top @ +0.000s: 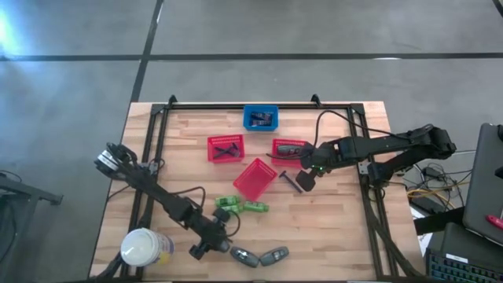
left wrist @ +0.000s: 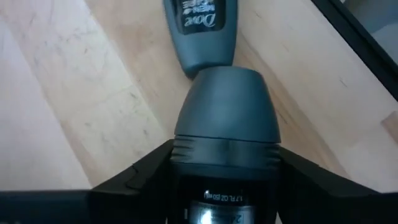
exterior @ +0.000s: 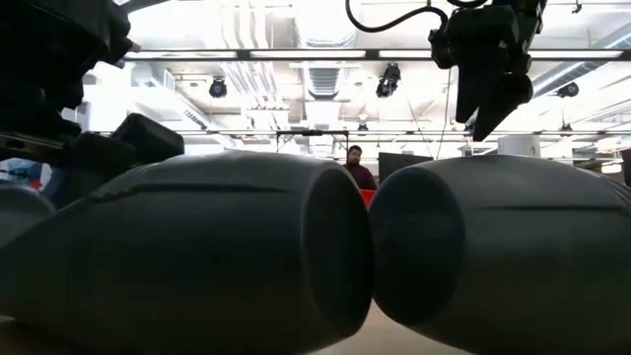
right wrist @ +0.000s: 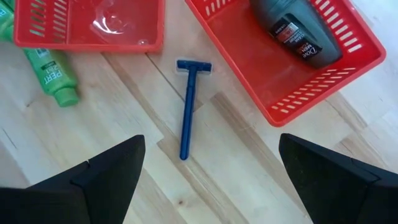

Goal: Pick & Place Travel size toiletries
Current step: Put the black deodorant into the top right red bin

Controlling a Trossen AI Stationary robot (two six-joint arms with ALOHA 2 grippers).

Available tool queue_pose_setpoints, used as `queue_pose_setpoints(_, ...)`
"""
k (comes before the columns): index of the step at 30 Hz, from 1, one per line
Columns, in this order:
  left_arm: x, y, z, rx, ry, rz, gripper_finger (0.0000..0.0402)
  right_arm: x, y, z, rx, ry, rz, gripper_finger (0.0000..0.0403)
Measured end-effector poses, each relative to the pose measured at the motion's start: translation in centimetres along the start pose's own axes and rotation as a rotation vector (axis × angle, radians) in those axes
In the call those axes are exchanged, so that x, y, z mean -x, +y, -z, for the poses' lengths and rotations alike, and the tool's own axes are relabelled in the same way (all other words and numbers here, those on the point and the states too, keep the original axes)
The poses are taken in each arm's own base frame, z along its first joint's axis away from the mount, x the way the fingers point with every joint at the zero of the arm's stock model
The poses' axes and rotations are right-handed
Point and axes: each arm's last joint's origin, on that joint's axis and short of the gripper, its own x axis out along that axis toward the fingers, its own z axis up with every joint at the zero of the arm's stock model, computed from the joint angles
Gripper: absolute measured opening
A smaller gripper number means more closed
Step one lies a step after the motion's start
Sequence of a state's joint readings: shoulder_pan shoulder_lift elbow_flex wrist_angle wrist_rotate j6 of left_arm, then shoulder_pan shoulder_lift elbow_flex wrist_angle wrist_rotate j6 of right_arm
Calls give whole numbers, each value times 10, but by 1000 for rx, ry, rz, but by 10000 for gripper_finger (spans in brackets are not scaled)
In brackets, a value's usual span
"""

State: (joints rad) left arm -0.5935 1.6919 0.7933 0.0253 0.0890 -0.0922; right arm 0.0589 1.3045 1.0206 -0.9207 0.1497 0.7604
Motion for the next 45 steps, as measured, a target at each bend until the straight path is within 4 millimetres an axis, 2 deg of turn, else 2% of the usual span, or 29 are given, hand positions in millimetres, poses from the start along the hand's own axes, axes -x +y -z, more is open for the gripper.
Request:
queue_pose_setpoints(7, 19, 0, -2, 179, 9, -55, 211, 0, 0, 0, -1, 1, 2, 368)
queue_pose_setpoints(11, 46, 2, -10, 306, -49, -126, 213, 0, 0, 0, -2, 2, 3, 368)
queue_pose_setpoints(14, 71, 11, -15, 395, -129, -236, 214, 0, -1, 1, -2, 3, 6, 368)
queue_pose_setpoints(17, 95, 34, -20, 574, -248, -371, 214, 0, -1, 1, -2, 5, 8, 368)
queue_pose_setpoints(20, 111, 70, -22, 766, -332, -465, 214, 0, -1, 1, -3, 6, 10, 368)
queue_pose_setpoints(23, 122, 110, -24, 912, -379, -492, 214, 0, -2, 1, -15, 13, 16, 368)
queue_pose_setpoints(26, 129, 145, -31, 986, -423, -487, 214, 2, -3, 3, -28, 18, 22, 368)
queue_pose_setpoints(31, 129, 188, -44, 1027, -477, -542, 214, 9, -6, 6, -31, 40, 71, 368)
queue_pose_setpoints(34, 119, 205, -47, 1027, -443, -561, 214, 15, -7, 6, -29, 29, 93, 368)
queue_pose_setpoints(41, 83, 222, -41, 1058, -329, -546, 215, 20, -8, 8, -59, -5, 113, 368)
queue_pose_setpoints(45, 70, 226, -35, 1069, -287, -552, 217, 21, -9, 10, -53, 3, 121, 368)
